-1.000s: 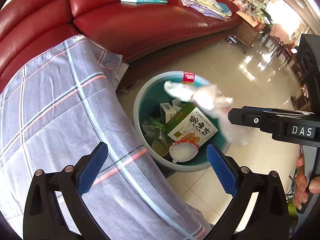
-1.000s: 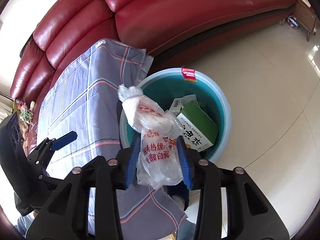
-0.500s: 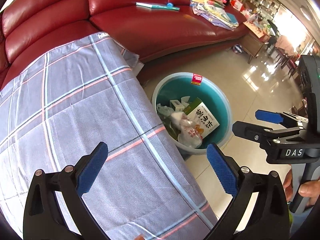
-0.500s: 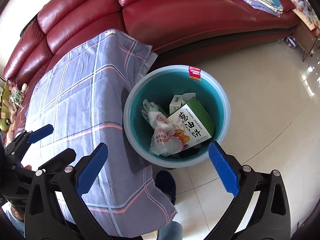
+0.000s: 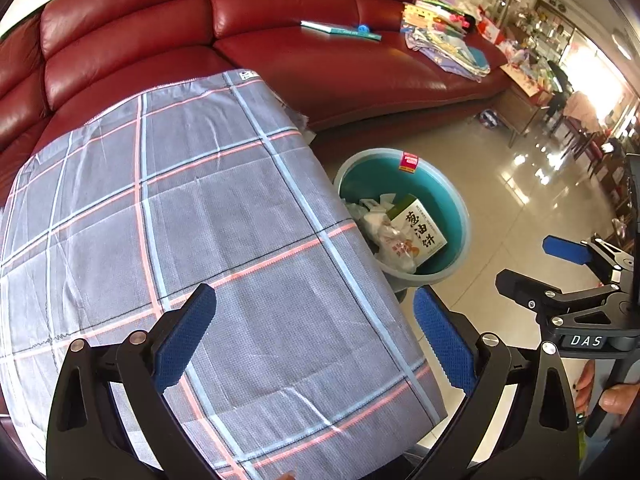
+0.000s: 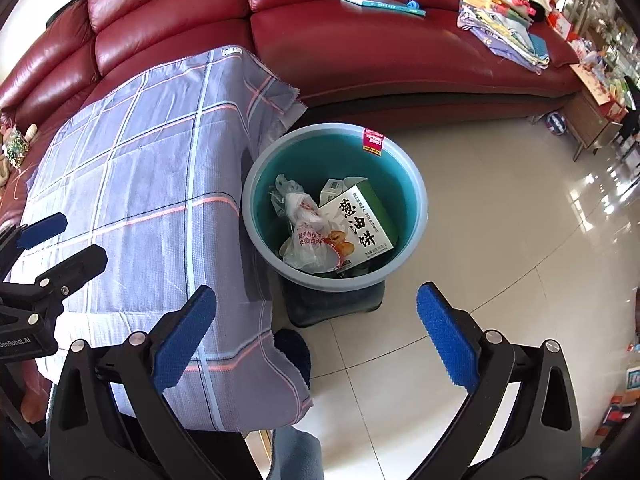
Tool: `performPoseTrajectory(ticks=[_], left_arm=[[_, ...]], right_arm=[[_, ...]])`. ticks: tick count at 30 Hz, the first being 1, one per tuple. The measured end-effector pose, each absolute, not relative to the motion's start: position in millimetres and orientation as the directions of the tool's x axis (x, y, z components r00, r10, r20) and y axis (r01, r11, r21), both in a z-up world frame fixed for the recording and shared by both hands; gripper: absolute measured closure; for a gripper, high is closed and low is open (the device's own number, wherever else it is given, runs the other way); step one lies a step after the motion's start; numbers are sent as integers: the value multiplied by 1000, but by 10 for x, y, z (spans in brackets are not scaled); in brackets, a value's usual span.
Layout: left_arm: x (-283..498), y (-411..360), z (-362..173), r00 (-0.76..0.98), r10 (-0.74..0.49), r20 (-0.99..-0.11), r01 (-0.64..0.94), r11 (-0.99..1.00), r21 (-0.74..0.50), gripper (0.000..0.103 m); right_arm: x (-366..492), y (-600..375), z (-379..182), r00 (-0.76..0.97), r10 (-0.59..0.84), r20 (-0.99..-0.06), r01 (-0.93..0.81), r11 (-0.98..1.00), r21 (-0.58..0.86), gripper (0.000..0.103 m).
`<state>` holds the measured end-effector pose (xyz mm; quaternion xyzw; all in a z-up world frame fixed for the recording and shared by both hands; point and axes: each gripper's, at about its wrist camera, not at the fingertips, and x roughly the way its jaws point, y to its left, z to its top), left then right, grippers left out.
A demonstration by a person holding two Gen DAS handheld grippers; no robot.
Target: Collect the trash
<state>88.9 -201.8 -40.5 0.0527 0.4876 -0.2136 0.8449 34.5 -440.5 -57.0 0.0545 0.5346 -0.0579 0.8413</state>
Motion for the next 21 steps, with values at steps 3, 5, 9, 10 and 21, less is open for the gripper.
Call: performPoseTrajectory(ticks=[3, 5, 9, 10, 21], left_arm=[[801, -1968, -377, 441, -307, -843, 407, 906, -117, 4], [740, -1951, -364, 447, -302, -842, 407, 907, -109, 4], [653, -1919, -337, 453, -301, -839, 410, 906, -103, 4], [643, -1920, -335, 455, -299, -839, 410, 906, -101, 4], [604, -1984, -341, 465, -292, -836, 425, 902, -79, 4]], right_arm=[[272, -4368, -552, 425, -53, -904, 158, 987, 16, 7], [220, -4343, -547, 427, -63, -902, 161, 987, 7, 7], [145, -4322, -530, 430, -73, -900, 163, 987, -2, 7], [134, -4319, -523, 431, -74, -900, 165, 986, -3, 7], [125, -4329, -557, 424, -64, -903, 169, 986, 9, 7]])
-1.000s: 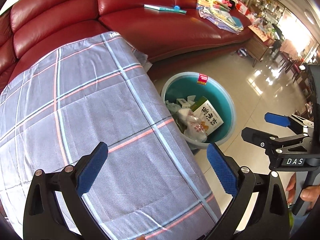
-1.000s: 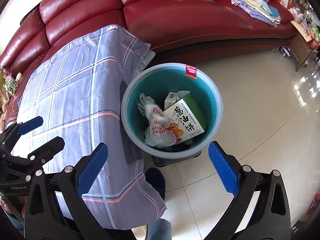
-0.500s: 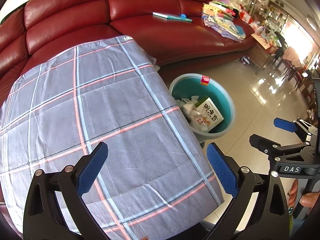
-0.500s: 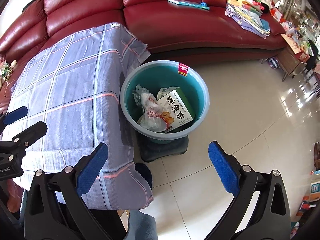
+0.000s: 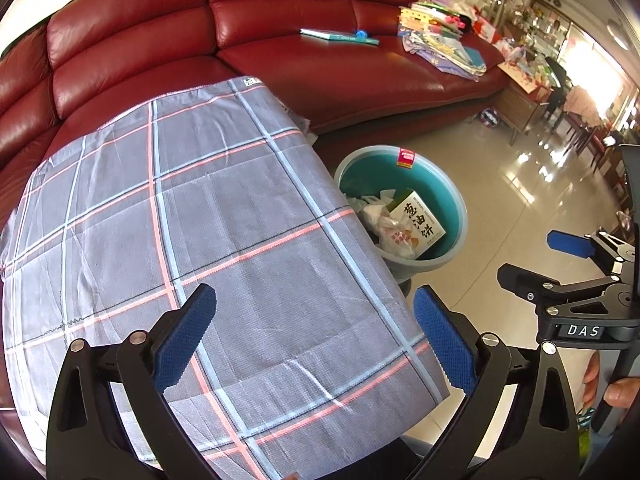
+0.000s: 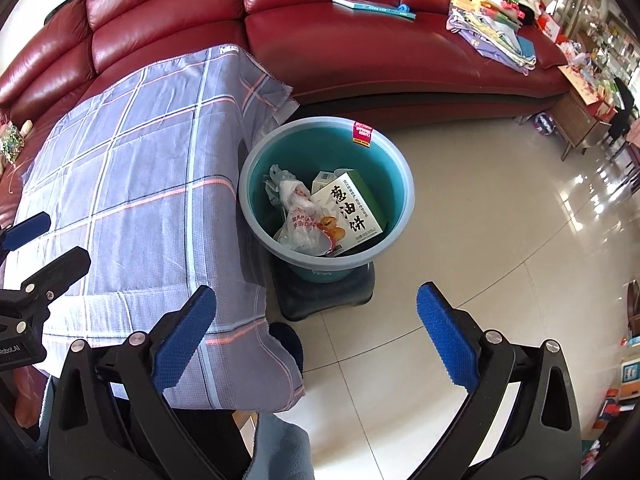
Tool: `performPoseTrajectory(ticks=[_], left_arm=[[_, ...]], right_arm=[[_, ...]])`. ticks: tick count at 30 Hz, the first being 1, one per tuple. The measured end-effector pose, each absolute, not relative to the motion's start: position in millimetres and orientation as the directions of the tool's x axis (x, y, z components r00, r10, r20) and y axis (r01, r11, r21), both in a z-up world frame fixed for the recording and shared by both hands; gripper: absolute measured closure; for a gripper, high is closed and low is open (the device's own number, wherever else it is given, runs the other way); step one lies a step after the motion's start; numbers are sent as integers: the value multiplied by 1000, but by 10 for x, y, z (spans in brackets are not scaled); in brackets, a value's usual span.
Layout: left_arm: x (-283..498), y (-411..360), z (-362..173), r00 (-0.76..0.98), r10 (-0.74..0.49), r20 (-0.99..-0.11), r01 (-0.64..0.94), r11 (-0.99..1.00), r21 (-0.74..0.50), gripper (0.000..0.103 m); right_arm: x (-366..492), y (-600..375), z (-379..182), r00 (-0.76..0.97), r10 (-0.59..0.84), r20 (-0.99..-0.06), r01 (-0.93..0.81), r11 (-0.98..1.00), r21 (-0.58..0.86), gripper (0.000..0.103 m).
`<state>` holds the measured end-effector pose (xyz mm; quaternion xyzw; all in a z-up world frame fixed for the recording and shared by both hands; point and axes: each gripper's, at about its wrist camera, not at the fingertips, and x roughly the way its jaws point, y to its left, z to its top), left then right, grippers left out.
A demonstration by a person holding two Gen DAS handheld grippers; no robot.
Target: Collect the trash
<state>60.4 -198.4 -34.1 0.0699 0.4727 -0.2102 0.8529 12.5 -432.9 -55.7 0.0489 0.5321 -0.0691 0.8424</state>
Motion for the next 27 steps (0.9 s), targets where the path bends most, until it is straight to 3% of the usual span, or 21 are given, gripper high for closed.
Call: performPoseTrajectory(ticks=[27], left_arm=[[603, -2029, -393, 480, -290, -828, 435, 898, -63, 4]], right_arm=[[184, -4343, -607, 418, -63, -906, 170, 985, 10, 7]])
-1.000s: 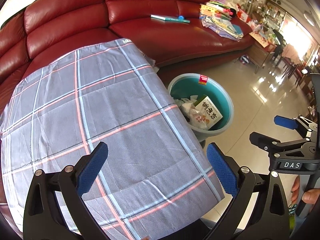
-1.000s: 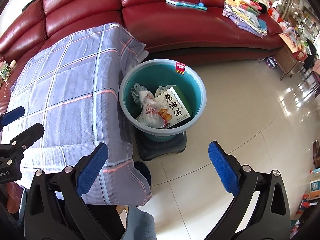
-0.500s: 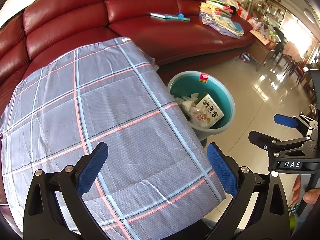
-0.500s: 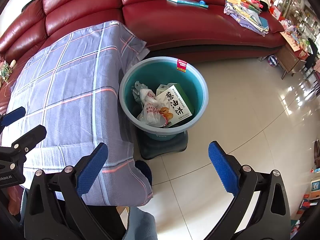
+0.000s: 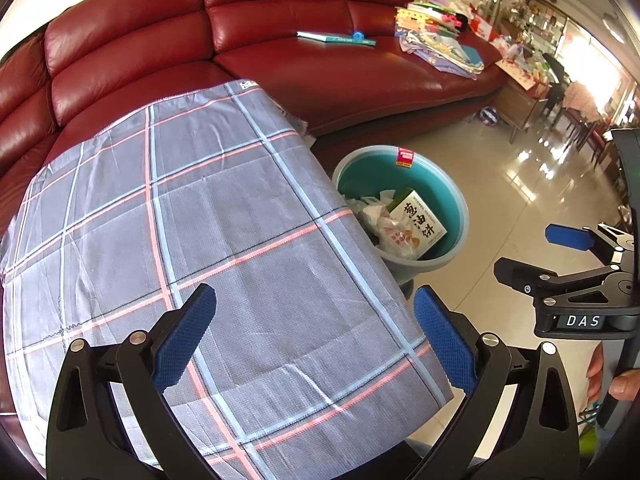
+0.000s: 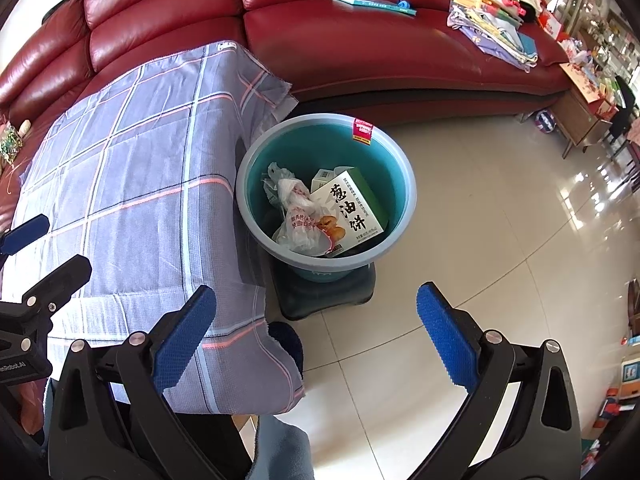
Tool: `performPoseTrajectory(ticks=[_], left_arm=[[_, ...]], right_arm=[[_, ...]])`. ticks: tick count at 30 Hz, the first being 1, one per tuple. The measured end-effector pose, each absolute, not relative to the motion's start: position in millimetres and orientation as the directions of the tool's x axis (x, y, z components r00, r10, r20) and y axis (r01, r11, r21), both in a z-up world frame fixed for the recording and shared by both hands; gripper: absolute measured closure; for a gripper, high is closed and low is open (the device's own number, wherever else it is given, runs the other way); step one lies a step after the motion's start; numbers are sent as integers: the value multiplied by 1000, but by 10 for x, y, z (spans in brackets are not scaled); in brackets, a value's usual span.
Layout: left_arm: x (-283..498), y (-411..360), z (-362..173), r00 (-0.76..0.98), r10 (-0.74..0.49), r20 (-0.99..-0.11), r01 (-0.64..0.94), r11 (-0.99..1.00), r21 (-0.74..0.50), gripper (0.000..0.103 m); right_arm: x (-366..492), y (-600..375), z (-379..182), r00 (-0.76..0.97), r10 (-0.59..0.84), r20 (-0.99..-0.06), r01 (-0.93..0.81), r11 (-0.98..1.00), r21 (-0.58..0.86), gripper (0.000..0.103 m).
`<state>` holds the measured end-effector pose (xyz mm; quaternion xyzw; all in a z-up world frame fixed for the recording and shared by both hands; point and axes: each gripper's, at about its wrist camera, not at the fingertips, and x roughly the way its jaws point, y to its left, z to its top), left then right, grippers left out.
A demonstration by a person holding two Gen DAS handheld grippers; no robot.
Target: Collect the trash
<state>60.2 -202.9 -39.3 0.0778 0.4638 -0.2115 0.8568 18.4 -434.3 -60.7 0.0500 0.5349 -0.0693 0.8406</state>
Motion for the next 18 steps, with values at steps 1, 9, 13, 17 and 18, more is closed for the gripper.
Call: performPoseTrajectory(ticks=[1, 9, 13, 17, 18], left_arm=[[602, -2029, -395, 481, -288, -828, 434, 899, -61, 4], [607, -2033, -401, 477, -281, -833, 434, 899, -55, 4], [614, -2036, -408, 473, -275, -837, 435, 899, -50, 4], [624, -2026, -417, 471, -268, -840, 429, 902, -47, 4], [629, -2021, -420, 468, -270, -842, 427, 903, -52, 4]], right_arm=[[186, -4347, -605, 418, -63, -906, 169, 986, 9, 7], [199, -4356, -605, 413, -69, -908, 174, 985, 5, 7], [213, -4364, -605, 411, -71, -909, 175, 985, 2, 7], [225, -4378, -613, 408, -74, -910, 178, 984, 0, 7], [231, -4379, -616, 408, -75, -910, 177, 984, -2, 7]])
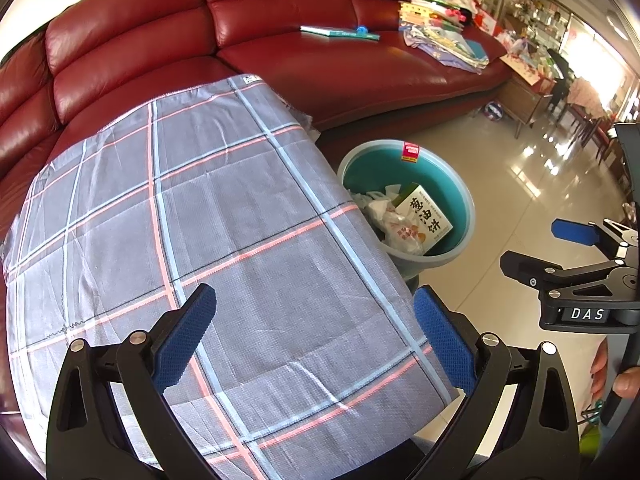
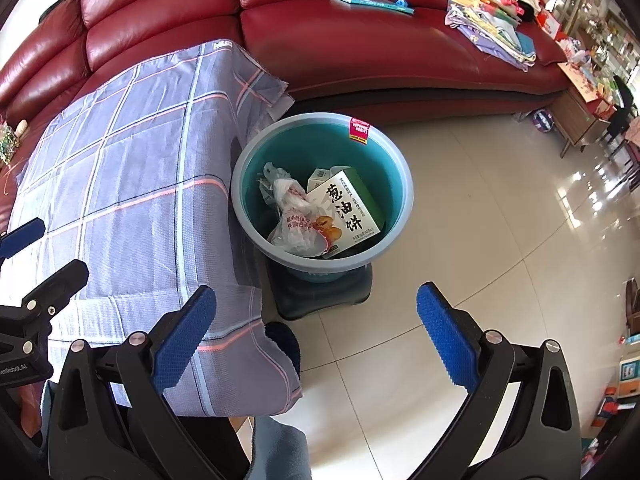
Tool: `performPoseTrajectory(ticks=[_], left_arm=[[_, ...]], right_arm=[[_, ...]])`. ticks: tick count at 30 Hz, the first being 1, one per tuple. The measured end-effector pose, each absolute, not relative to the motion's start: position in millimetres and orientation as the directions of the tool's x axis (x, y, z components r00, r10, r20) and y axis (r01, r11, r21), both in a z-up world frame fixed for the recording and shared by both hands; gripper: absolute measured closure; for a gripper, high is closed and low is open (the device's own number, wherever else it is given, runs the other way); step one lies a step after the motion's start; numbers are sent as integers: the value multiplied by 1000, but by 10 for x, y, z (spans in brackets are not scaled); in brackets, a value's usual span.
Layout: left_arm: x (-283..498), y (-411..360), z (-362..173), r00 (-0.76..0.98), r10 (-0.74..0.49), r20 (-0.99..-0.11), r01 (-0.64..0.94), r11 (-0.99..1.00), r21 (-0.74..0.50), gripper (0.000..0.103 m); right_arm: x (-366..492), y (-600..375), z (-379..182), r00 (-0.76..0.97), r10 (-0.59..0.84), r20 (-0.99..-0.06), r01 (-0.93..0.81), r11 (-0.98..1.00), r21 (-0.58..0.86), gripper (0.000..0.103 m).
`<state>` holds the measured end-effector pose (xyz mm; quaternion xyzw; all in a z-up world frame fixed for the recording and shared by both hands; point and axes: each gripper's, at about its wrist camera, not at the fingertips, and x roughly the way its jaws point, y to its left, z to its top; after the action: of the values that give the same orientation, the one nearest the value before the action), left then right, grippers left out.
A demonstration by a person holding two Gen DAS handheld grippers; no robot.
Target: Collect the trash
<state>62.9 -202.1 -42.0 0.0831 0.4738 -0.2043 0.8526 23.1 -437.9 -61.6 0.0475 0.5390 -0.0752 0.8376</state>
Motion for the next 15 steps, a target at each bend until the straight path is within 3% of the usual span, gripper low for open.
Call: performPoseTrajectory(ticks=[15], left_arm=[[688, -1999, -479, 433, -274, -859, 412, 907, -82, 4]], right_arm=[[265, -4417, -607, 415, -89, -905, 174, 985, -17, 7]])
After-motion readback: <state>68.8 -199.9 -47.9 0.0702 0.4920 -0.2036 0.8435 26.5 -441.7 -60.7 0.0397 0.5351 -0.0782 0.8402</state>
